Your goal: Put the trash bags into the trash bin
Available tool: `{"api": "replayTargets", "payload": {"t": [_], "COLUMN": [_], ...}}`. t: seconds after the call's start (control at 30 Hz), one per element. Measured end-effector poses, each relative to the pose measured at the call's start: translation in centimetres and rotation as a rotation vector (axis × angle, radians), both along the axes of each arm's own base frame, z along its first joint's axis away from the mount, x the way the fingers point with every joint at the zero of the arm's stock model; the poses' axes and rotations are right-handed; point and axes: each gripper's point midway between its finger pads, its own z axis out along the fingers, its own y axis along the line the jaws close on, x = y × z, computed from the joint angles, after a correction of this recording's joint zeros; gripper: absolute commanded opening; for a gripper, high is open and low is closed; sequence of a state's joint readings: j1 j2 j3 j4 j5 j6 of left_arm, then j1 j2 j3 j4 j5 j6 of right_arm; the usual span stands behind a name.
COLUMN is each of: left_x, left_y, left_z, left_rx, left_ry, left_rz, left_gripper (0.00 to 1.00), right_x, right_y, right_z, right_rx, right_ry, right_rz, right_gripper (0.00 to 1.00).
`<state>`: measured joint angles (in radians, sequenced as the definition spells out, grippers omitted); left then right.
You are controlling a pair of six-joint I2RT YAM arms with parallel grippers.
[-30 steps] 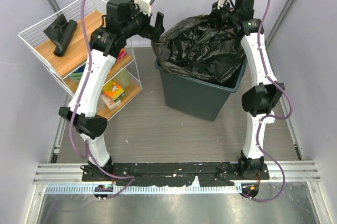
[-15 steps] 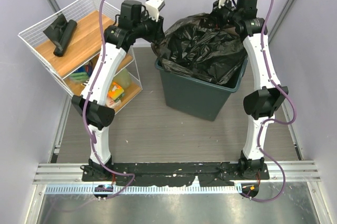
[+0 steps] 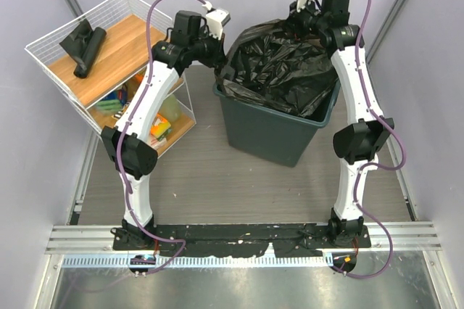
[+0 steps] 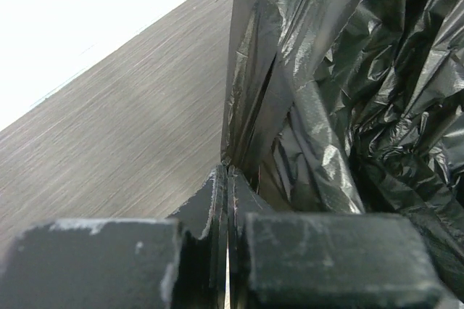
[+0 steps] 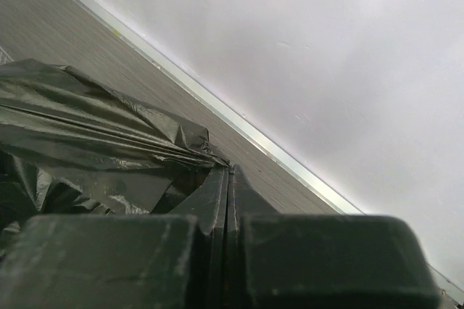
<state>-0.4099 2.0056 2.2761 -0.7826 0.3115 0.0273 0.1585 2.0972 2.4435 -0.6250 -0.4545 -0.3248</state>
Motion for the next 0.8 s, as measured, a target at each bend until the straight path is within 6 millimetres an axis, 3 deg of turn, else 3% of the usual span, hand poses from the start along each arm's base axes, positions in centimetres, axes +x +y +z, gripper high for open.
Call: {"api": "replayTargets", "payload": {"t": [0.23,0.7,0.8], "left_x": [1.3,3.4,4.0], "left_y": [0.5,1.3,1.6], "left_z": [-0.2,-2.2,-1.9], "left_rx": [0.019,0.066,0.069], "left_ry": [-0.043,-0.089,-0.111], "left_rz": [0.044,0.105,0.138], "left_gripper": [0.0,0.0,0.0], "right_x": [1.4,2.6,2.8], "right_y": [1.0,1.0,1.0], "right_z": [-1.8,-1.6,-1.5], "right_rx": [-0.037,-0.106,-0.114], "right_ry": [0.002,-0.063,-0.073], "right_rz": [-0.003,-0.034,-0.043], "right_gripper": [0.01,0.05,0.05]}}
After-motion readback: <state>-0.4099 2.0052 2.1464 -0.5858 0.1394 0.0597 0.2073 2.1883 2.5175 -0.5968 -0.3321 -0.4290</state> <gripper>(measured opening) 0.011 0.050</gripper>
